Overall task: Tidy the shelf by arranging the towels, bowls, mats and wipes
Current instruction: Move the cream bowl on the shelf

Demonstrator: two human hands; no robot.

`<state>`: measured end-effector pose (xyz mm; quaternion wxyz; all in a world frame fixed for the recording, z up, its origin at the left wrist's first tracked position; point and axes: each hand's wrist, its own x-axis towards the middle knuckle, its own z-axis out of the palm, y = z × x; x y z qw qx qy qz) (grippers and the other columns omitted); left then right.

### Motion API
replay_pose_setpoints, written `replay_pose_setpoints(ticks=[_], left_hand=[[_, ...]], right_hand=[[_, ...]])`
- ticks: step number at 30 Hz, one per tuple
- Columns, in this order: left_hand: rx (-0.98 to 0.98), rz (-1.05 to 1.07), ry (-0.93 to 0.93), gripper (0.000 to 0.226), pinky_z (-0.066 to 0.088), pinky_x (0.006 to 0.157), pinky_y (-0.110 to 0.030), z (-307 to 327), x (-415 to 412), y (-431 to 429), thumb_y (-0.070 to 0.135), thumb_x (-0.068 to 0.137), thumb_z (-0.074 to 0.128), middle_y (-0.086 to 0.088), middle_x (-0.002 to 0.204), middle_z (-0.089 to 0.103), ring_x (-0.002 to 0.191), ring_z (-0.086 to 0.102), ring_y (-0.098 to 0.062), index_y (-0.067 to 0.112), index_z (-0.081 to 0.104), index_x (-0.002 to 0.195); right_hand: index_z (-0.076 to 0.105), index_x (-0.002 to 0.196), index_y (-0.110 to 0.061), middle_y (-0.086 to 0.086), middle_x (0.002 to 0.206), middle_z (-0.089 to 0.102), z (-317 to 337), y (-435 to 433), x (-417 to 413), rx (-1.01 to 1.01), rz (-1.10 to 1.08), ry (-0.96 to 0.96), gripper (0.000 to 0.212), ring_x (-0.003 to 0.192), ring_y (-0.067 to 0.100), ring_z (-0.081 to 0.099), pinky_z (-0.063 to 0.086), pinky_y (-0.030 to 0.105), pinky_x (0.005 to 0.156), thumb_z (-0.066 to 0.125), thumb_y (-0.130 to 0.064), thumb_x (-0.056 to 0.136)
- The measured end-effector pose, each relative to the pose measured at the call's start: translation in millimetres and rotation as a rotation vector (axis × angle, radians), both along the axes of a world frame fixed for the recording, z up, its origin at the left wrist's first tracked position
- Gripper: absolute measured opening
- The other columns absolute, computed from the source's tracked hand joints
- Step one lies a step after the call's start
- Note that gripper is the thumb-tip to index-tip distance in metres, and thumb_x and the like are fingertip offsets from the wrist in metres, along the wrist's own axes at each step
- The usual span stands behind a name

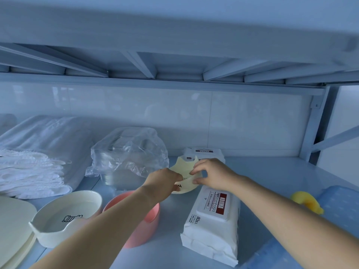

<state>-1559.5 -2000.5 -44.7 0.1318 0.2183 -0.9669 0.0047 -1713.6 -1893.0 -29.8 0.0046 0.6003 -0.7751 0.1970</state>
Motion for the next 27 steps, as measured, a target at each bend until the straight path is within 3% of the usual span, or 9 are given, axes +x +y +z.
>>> replay_pose_setpoints(ticks=[2, 4, 9, 13, 15, 20, 23, 27], left_hand=[[0.007, 0.003, -0.005, 0.014, 0.033, 0.068, -0.024, 0, 0, -1, 0.033, 0.092, 0.053, 0.001, 0.084, 0.046, 0.079, 0.046, -0.02, 0.025, 0.06, 0.102], [0.022, 0.001, -0.006, 0.017, 0.034, 0.07, -0.023, -1, 0, -1, 0.033, 0.091, 0.055, -0.001, 0.087, 0.05, 0.084, 0.051, -0.021, 0.026, 0.061, 0.105], [0.015, -0.03, 0.01, 0.027, 0.034, 0.076, -0.021, -5, -3, -3, 0.034, 0.089, 0.058, -0.001, 0.111, 0.061, 0.105, 0.055, -0.021, 0.031, 0.06, 0.116], [0.16, -0.043, 0.054, 0.021, 0.043, 0.074, -0.021, -5, 2, -10, 0.035, 0.081, 0.068, 0.011, 0.092, 0.064, 0.091, 0.06, -0.012, 0.028, 0.067, 0.101], [0.212, -0.071, 0.076, 0.021, 0.047, 0.076, -0.023, -5, 5, -15, 0.028, 0.079, 0.071, 0.011, 0.086, 0.064, 0.084, 0.06, -0.009, 0.025, 0.069, 0.099], [0.163, -0.089, 0.143, 0.023, 0.04, 0.074, -0.012, -7, 19, -25, 0.015, 0.081, 0.067, 0.005, 0.1, 0.069, 0.09, 0.062, -0.008, 0.019, 0.069, 0.104], [0.148, -0.077, 0.187, 0.022, 0.039, 0.073, -0.011, -4, 33, -30, 0.015, 0.083, 0.065, 0.007, 0.099, 0.069, 0.085, 0.06, -0.006, 0.021, 0.07, 0.103], [0.165, -0.047, 0.209, 0.017, 0.047, 0.075, -0.016, 2, 52, -32, 0.019, 0.083, 0.063, 0.014, 0.089, 0.068, 0.081, 0.061, -0.002, 0.027, 0.07, 0.096]], right_hand=[[0.07, 0.101, -0.03, -0.002, 0.117, 0.061, -2, -7, 0, 0.005, -0.027, 0.01, 0.027, 0.112, 0.017, 0.053, 0.041, 0.035, 0.098, 0.074, -0.036, 0.075], [0.071, 0.096, -0.03, 0.0, 0.111, 0.063, -3, -10, 1, 0.028, -0.047, 0.014, 0.024, 0.106, 0.018, 0.055, 0.045, 0.037, 0.093, 0.074, -0.036, 0.073], [0.072, 0.098, -0.021, -0.002, 0.103, 0.066, -4, -9, 1, 0.082, -0.032, 0.05, 0.022, 0.096, 0.015, 0.056, 0.044, 0.027, 0.079, 0.073, -0.028, 0.077], [0.073, 0.096, -0.019, -0.007, 0.088, 0.058, -2, -7, 2, 0.105, -0.024, 0.038, 0.019, 0.086, 0.01, 0.053, 0.037, 0.022, 0.07, 0.074, -0.025, 0.078], [0.072, 0.099, -0.019, -0.008, 0.089, 0.056, 0, -8, 4, 0.114, -0.025, 0.039, 0.022, 0.085, 0.008, 0.051, 0.036, 0.02, 0.071, 0.073, -0.024, 0.078], [0.069, 0.106, -0.022, -0.006, 0.102, 0.062, 1, -15, 20, 0.154, -0.001, 0.045, 0.03, 0.089, 0.009, 0.054, 0.038, 0.021, 0.073, 0.071, -0.033, 0.078], [0.072, 0.1, -0.022, -0.005, 0.102, 0.07, -3, -23, 30, 0.187, 0.035, 0.05, 0.023, 0.091, 0.014, 0.062, 0.05, 0.027, 0.08, 0.069, -0.032, 0.079], [0.074, 0.093, -0.024, -0.005, 0.099, 0.071, -5, -32, 34, 0.173, -0.002, 0.086, 0.016, 0.09, 0.016, 0.064, 0.052, 0.029, 0.082, 0.068, -0.031, 0.08]])
